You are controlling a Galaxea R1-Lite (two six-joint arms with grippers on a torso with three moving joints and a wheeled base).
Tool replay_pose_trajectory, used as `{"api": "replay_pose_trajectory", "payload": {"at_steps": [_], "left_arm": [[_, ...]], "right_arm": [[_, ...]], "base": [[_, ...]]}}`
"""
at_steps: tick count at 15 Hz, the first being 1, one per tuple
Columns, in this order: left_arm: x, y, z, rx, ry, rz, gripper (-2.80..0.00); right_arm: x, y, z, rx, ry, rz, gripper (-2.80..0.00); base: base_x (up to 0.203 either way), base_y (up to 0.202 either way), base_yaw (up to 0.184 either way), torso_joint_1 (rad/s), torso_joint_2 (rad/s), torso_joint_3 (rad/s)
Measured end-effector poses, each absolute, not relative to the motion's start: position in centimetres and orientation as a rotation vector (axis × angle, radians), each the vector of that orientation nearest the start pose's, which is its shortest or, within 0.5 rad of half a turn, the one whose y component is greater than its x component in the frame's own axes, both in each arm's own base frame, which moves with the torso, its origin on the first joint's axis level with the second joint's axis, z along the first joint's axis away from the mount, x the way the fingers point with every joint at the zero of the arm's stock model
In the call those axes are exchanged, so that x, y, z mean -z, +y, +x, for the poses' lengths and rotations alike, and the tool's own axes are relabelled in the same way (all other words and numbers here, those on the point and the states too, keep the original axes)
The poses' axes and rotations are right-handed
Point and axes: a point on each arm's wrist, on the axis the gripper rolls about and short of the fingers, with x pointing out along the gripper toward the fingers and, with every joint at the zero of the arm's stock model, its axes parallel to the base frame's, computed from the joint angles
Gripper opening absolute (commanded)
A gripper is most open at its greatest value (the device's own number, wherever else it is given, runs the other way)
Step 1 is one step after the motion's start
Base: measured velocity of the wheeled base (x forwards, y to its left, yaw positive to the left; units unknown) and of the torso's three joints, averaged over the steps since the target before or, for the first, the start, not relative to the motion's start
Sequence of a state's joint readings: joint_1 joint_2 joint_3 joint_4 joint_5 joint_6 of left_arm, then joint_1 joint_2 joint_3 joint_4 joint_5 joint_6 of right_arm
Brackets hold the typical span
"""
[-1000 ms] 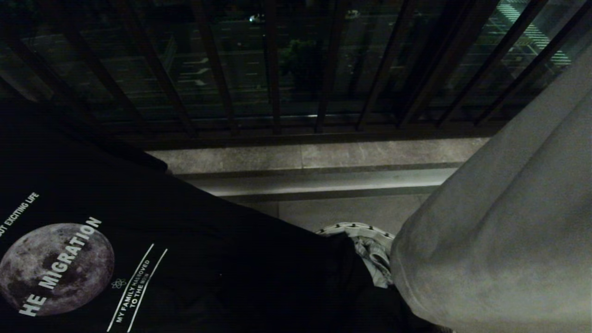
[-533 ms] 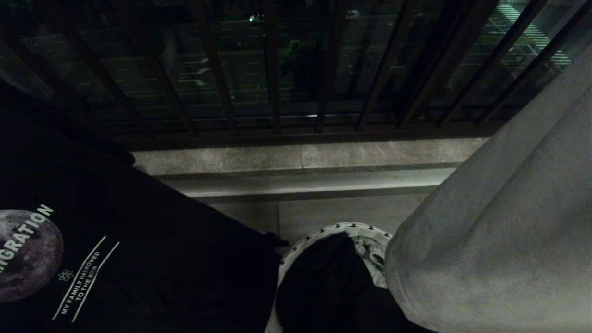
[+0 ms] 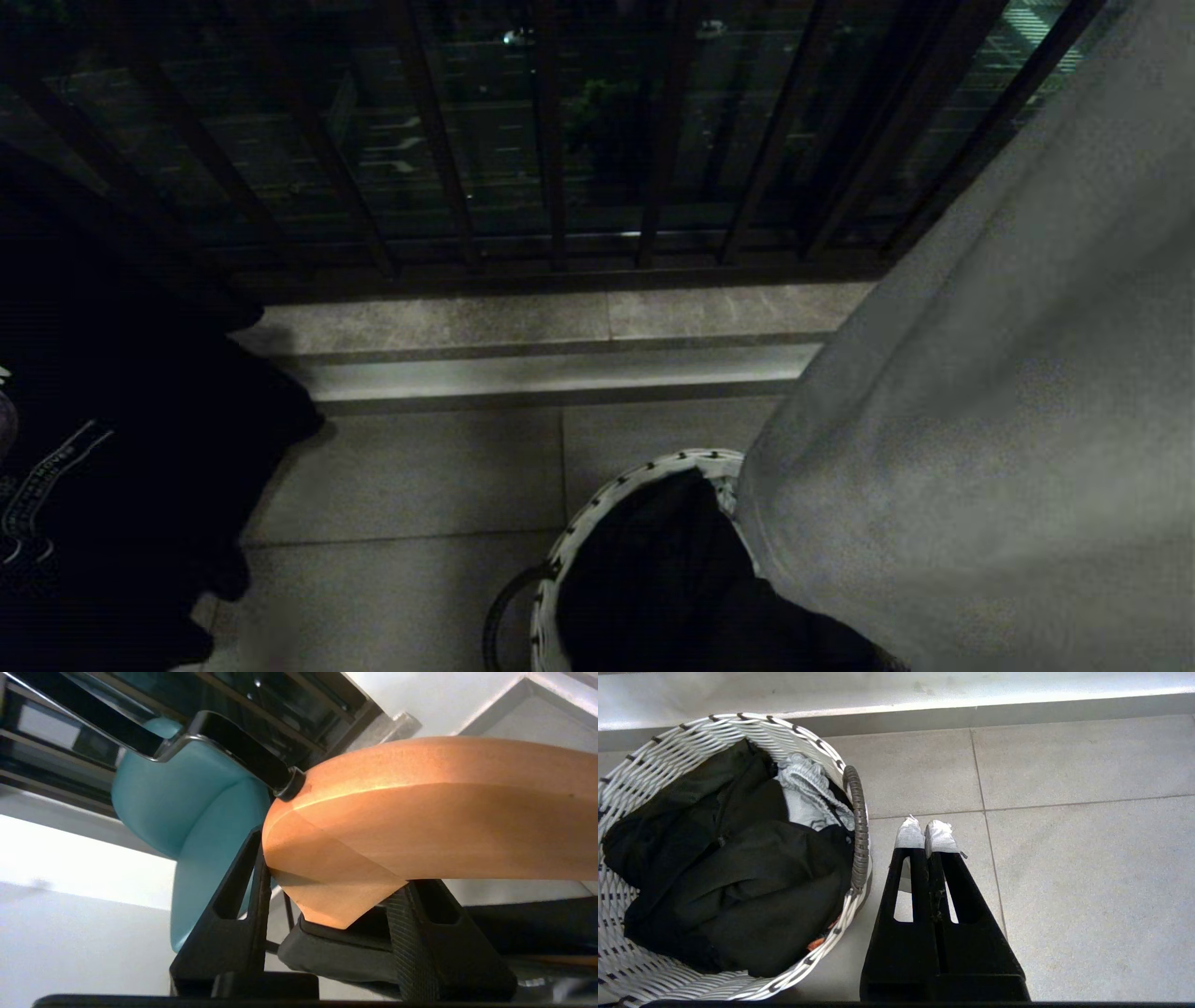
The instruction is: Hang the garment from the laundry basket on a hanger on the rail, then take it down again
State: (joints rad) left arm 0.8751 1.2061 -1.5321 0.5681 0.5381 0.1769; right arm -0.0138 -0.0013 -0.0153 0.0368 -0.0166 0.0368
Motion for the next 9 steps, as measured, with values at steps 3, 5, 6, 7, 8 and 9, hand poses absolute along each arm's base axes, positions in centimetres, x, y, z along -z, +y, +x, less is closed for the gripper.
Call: {"api": "replay_pose_trajectory", "payload": {"at_steps": [3,5,6,7,8,9], "left_arm": [[-38.95,10.20,6.99,-1.384,0.354,0.113,-2.80],[-39.23,9.96,6.77,-1.386,0.349,0.127,-2.80],[-39.30,9.87,6.70,-1.386,0.346,0.130,-2.80],[-39.36,9.77,6.62,-1.386,0.342,0.131,-2.80],[-39.41,9.71,6.57,-1.386,0.338,0.131,-2.80],[-39.43,9.65,6.53,-1.385,0.336,0.132,-2.80]], "right_arm": [[-7.59,0.00,-2.41,0.031,0.020,0.037,-2.80],[-7.59,0.00,-2.41,0.031,0.020,0.037,-2.80],[-7.59,0.00,-2.41,0.031,0.020,0.037,-2.80],[-7.59,0.00,-2.41,0.031,0.020,0.037,-2.80],[-7.59,0.00,-2.41,0.031,0.020,0.037,-2.80],[-7.59,0.00,-2.41,0.031,0.020,0.037,-2.80]], "base": [[0.000,0.000,0.000,0.000,0.00,0.000],[0.000,0.000,0.000,0.000,0.00,0.000],[0.000,0.000,0.000,0.000,0.00,0.000],[0.000,0.000,0.000,0.000,0.00,0.000],[0.000,0.000,0.000,0.000,0.00,0.000],[0.000,0.000,0.000,0.000,0.00,0.000]]}}
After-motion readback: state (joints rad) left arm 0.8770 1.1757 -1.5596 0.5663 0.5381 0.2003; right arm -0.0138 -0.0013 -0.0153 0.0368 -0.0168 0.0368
